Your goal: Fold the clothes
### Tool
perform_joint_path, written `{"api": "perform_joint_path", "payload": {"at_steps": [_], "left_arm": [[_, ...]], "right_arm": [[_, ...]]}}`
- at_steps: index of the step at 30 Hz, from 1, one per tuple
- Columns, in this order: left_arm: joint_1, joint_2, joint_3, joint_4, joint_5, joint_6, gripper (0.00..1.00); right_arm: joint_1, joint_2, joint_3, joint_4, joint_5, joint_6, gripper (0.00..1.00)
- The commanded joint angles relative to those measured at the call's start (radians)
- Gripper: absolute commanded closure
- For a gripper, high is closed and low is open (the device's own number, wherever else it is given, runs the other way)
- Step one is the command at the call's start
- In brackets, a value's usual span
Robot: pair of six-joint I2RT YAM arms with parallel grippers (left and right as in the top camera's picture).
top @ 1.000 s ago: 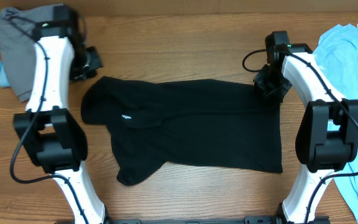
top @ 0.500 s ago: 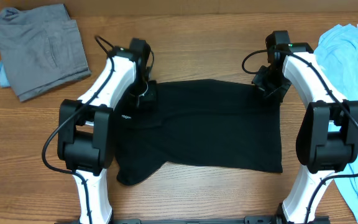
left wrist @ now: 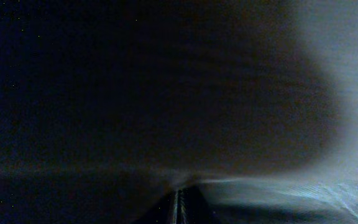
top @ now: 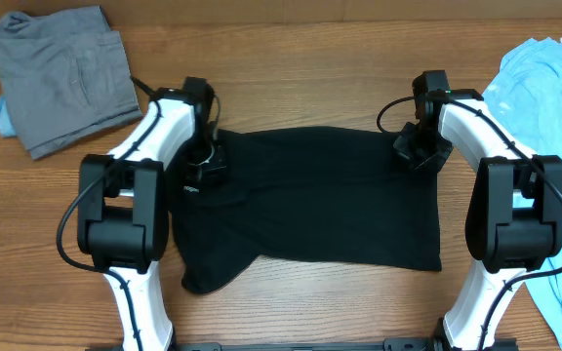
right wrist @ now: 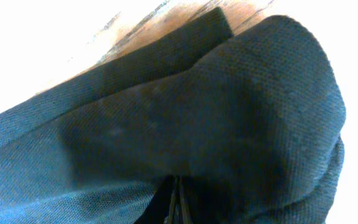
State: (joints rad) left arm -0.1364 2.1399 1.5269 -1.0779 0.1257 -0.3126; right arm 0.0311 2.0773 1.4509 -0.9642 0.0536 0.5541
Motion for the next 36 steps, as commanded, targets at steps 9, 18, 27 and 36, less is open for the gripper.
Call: {"api": "perform_joint_path", "payload": {"at_steps": [9,18,27,36], "left_arm": [[0.189,-0.003,0.013,-0.108,-0.159,-0.051,0.96],[0.199,-0.003,0.291,-0.274,-0.153,-0.052,0.96],[0.180,-0.003,0.433,-0.376,-0.099,-0.019,0.65],[0.177,-0.002,0.431,-0.377,-0.100,-0.005,0.45]], "right_arm": [[-0.016,-0.022,0.005,-0.041,0.077,0.048,0.96],[-0.016,-0.076,0.166,-0.190,0.077,0.047,0.87],[-0.040,-0.170,0.194,-0.355,0.096,0.040,0.00],[-0.101,-0.168,-0.004,-0.210,-0.099,-0.088,0.12]]}}
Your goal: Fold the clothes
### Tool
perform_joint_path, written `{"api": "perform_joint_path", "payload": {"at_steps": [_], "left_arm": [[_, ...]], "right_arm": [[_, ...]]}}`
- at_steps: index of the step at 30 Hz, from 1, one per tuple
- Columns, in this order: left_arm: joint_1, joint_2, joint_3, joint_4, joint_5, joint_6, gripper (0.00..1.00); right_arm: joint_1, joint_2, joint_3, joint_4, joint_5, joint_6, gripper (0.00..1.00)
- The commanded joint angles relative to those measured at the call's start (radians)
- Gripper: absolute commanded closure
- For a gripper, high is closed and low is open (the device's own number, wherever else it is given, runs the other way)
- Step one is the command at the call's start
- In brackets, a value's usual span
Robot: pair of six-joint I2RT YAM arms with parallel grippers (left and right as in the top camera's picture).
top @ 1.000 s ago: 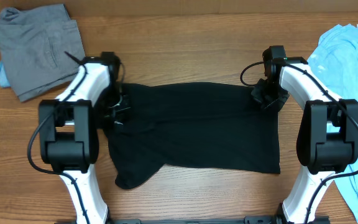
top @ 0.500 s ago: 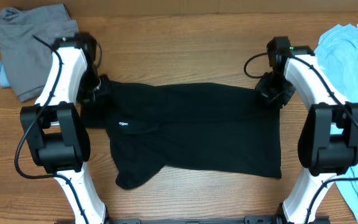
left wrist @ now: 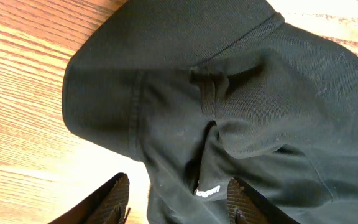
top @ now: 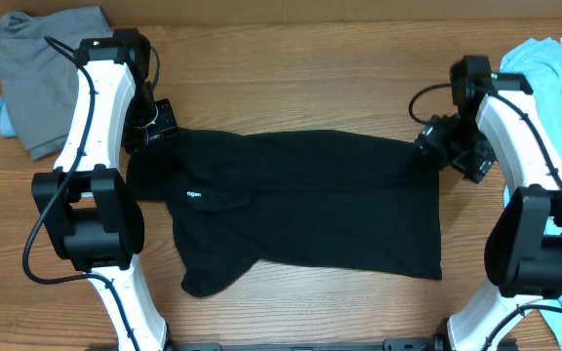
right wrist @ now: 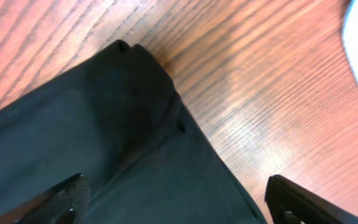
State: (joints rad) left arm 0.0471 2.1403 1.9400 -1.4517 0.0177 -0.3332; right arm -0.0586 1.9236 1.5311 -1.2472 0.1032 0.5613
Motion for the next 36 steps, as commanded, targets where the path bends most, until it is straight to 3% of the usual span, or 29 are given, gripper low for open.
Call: {"api": "perform_joint_path", "payload": {"at_steps": [1,3,14,18,21,23,36], "left_arm": [[-0.008,-0.003,0.018,-0.003,0.008,0.016,0.44],[-0.009,-0.003,0.018,-0.003,0.008,0.016,0.44],[-0.008,-0.003,0.018,-0.006,0.008,0.039,0.43],[-0.008,-0.003,0.018,-0.006,0.008,0.039,0.42],[-0.008,-0.003,0.018,-0.005,0.008,0.039,0.42],[-0.008,-0.003,0.018,-0.004,0.008,0.039,0.42],[-0.008,-0.003,0.018,0.002,0.008,0.038,0.41]], "right_arm": [[-0.012,-0.014,-0.107,0.104,-0.182,-0.098,0.15],[-0.012,-0.014,-0.140,0.147,-0.225,-0.098,0.23],[-0.012,-0.014,-0.257,0.307,-0.269,-0.098,0.38],[-0.012,-0.014,-0.268,0.339,-0.250,-0.091,0.61],[-0.013,-0.014,-0.266,0.346,-0.251,-0.091,0.87],[-0.013,-0.014,-0.250,0.328,-0.254,-0.090,0.96],[-0.013,-0.033,-0.085,0.025,-0.164,-0.090,0.96]]}}
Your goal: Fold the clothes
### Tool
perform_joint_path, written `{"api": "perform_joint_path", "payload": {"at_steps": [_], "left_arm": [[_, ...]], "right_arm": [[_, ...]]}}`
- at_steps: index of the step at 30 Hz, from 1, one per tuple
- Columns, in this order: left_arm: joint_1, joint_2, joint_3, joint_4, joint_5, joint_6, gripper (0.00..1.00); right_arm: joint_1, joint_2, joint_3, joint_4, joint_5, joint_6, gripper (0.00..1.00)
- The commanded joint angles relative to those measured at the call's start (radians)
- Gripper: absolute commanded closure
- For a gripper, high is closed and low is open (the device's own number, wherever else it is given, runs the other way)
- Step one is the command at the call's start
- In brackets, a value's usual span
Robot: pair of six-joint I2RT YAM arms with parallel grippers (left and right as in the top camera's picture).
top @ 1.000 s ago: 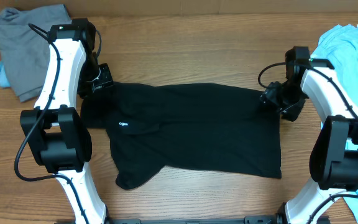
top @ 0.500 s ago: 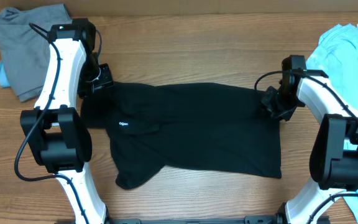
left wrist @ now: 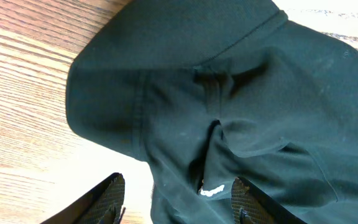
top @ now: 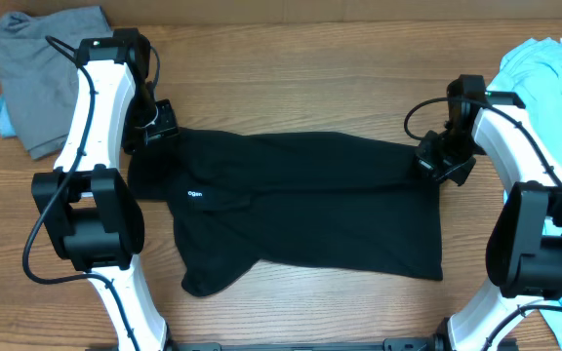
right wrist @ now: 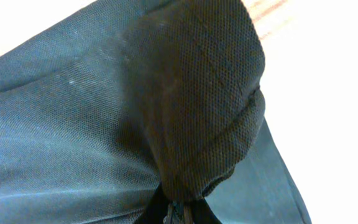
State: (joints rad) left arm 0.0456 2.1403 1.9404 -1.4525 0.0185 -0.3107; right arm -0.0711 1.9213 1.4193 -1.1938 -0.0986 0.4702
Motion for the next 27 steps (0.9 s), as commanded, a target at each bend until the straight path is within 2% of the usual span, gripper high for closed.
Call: {"api": "perform_joint_path", "payload": {"at_steps": [1,6,9,10,12,14,16,18,21,22,24,26,27], "left_arm": [[-0.007,-0.003,0.018,0.005,0.008,0.016,0.41],[-0.007,-0.003,0.018,0.007,0.008,0.016,0.39],[-0.007,-0.003,0.018,0.011,0.008,0.016,0.39],[-0.007,-0.003,0.018,0.013,0.008,0.016,0.38],[-0.007,-0.003,0.018,0.013,0.008,0.016,0.37],[-0.007,-0.003,0.018,0.013,0.008,0.016,0.37],[-0.007,-0.003,0.018,0.012,0.008,0.016,0.37],[-0.007,-0.003,0.018,0.009,0.009,0.017,0.39],[-0.007,-0.003,0.018,0.007,0.021,0.034,0.48],[-0.007,-0.003,0.018,0.007,0.037,0.052,0.57],[-0.008,-0.003,0.018,0.006,0.094,0.096,0.92],[-0.014,-0.003,0.018,0.008,0.159,0.149,0.96],[-0.023,-0.003,0.018,0.010,0.198,0.187,0.96]], "right_arm": [[0.000,-0.031,0.026,-0.051,0.037,0.001,0.96],[0.004,-0.031,0.024,-0.127,0.038,0.000,0.96],[0.017,-0.031,0.021,-0.164,0.046,0.000,0.92],[0.023,-0.031,0.017,-0.173,0.055,0.000,0.86],[0.033,-0.031,0.002,-0.174,0.067,0.000,0.65],[0.040,-0.031,-0.016,-0.162,0.080,0.000,0.50],[0.043,-0.031,-0.029,-0.141,0.100,0.001,0.18],[0.043,-0.031,-0.033,-0.122,0.109,0.001,0.15],[0.042,-0.031,-0.032,-0.093,0.108,0.008,0.13],[0.042,-0.031,-0.032,-0.081,0.108,0.008,0.13],[0.042,-0.031,-0.032,-0.057,0.108,0.008,0.14],[0.042,-0.031,-0.032,-0.031,0.105,0.005,0.16],[0.042,-0.031,-0.032,-0.008,0.105,0.001,0.21]]}}
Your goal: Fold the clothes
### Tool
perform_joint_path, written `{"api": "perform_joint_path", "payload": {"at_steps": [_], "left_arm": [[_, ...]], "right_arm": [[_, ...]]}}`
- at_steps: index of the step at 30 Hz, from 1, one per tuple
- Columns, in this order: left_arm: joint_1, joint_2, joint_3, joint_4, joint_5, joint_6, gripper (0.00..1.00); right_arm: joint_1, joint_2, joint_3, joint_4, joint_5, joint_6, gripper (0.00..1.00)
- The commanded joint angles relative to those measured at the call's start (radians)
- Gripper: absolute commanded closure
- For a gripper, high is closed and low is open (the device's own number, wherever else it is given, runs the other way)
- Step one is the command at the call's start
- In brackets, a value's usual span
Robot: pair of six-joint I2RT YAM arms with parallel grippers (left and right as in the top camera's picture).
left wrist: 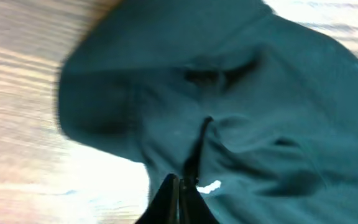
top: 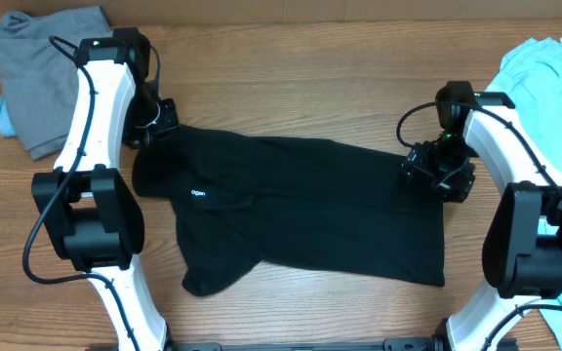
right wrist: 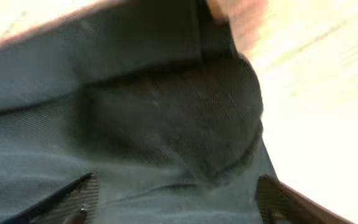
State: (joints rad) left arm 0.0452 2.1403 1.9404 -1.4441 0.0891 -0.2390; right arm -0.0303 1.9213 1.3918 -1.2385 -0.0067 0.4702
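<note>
A black shirt (top: 301, 210) lies spread on the wooden table, with a small white logo near its left side. My left gripper (top: 161, 120) is at the shirt's top-left corner. In the left wrist view this gripper (left wrist: 180, 184) is shut, pinching the black cloth (left wrist: 241, 106) at a fold. My right gripper (top: 438, 169) hovers over the top-right corner. The right wrist view shows it (right wrist: 176, 183) open, its fingers spread wide to either side of the cloth (right wrist: 166, 118).
A folded grey garment (top: 52, 68) lies at the back left on something light blue. A light blue shirt (top: 549, 107) lies along the right edge. Bare wood (top: 301, 88) runs behind the black shirt.
My left gripper, open then, has shut on the shirt's top-left corner. My right gripper has let go of the top-right corner and stands open a little lower and further left.
Both grippers were shut on the shirt's top edge, closer together. Then both stood open at the outer corners, with the shirt spread wider. The right one then shut on the right corner. Now the left grips its corner and the right is open.
</note>
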Motion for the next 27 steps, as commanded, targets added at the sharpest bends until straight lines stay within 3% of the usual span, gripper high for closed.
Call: {"api": "perform_joint_path", "payload": {"at_steps": [1,2,4,7,14,27], "left_arm": [[-0.042,-0.003,0.018,0.000,0.174,0.165,0.96],[-0.056,-0.003,0.018,-0.004,0.178,0.173,0.96],[-0.092,-0.003,0.018,-0.009,0.171,0.172,0.96],[-0.148,-0.003,0.017,-0.016,0.171,0.165,0.96],[-0.229,-0.002,-0.063,0.008,0.087,0.077,0.96],[-0.150,-0.002,-0.444,0.325,0.039,0.029,0.93]], "right_arm": [[0.001,-0.031,-0.005,0.066,0.013,0.000,0.34],[0.002,-0.030,-0.005,0.077,0.013,0.000,0.47],[0.001,-0.029,-0.005,0.095,0.013,0.000,0.62],[0.002,-0.029,-0.006,0.118,0.013,0.000,0.73],[0.000,-0.028,-0.110,0.215,0.013,0.000,0.74],[-0.010,-0.026,-0.179,0.294,-0.002,0.005,0.74]]}}
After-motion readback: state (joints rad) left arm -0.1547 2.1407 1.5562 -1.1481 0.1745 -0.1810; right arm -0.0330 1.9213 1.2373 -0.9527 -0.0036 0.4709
